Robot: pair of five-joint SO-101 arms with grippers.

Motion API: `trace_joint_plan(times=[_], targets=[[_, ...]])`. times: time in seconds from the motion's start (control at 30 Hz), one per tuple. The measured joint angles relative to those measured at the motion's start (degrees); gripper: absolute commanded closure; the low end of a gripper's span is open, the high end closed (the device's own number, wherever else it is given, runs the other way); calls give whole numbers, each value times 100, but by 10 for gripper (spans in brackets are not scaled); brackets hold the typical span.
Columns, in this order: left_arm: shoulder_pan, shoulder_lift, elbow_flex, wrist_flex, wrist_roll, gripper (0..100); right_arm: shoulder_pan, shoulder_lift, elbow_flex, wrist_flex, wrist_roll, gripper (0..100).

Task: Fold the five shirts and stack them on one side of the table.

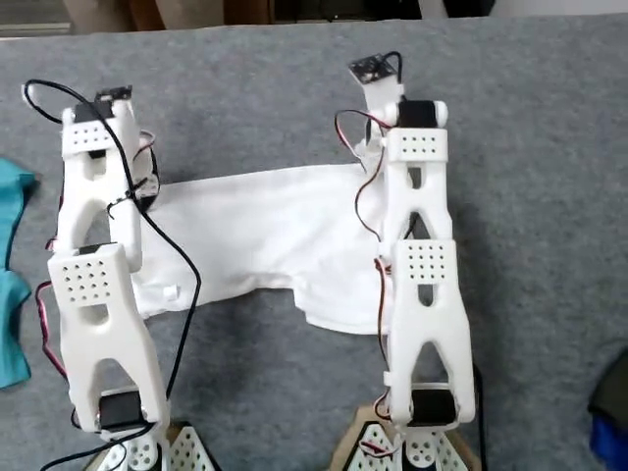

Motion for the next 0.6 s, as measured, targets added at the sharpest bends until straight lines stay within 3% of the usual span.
trace_joint_plan(times=[0.17,0.3,0.47,0.6], targets=[[404,0,-1451,607,0,980,-343,-826,0,185,378,915],[448,-9,-1749,686,-9,980,-334,-1407,0,246,440,852],[440,-431,-703,686,-316,980,-334,-2084,0,413,440,994],[440,-1380,1020,686,-589,980,-334,-2646,0,413,501,930]])
